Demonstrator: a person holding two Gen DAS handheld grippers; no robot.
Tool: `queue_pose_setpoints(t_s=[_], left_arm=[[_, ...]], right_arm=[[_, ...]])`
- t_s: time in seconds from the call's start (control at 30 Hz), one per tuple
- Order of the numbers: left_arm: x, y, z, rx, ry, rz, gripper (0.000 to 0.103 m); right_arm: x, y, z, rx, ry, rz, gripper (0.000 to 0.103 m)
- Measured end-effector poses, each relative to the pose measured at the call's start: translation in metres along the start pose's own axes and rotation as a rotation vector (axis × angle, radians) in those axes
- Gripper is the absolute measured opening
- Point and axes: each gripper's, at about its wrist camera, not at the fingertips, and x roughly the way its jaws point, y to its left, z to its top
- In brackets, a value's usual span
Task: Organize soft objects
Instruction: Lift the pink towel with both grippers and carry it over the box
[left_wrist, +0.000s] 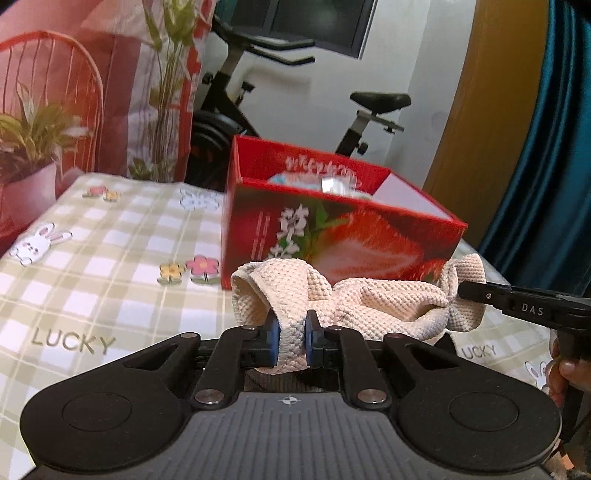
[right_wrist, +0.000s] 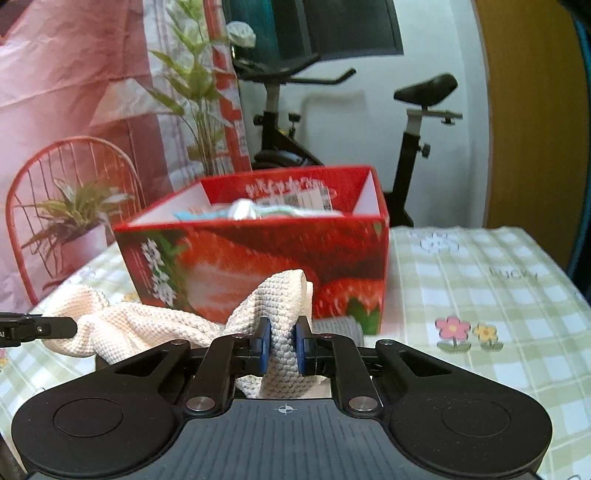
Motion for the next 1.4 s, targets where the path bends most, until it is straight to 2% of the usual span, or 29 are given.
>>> queue_pose_setpoints(t_s=[0.27, 0.47, 0.7, 0.83, 1.03, 1.4], left_arm=[[-0.016, -0.003, 0.02, 0.016, -0.068, -0.007, 0.014], [-0.018, -0.004, 0.061, 0.041, -0.128, -0.018, 0.014], [0.008, -0.012, 0.119, 0.094, -0.176, -0.009, 0.014], [0.033, -0.018, 0.14, 0.125, -0.186, 0.004, 0.014], [0.078, -0.02, 0.161, 0.121, -0.156, 0.019, 0.014], [0.154, 0.0, 0.19, 0.126, -0.028, -0.001, 0.014]], right_arm=[[-0.016, 0.009, 0.021, -0.036, -0.049, 0.011, 0.012], [-0.015, 0.008, 0.06, -0.074, -0.091, 0.026, 0.012], [0.012, -0.007, 0.113, -0.126, -0.123, 0.013, 0.012], [0.035, -0.017, 0.138, -0.166, -0.125, -0.018, 0.012], [0.075, -0.027, 0.157, -0.242, -0.083, -0.058, 0.012], [0.157, -0.039, 0.174, -0.304, 0.037, -0.096, 0.012]])
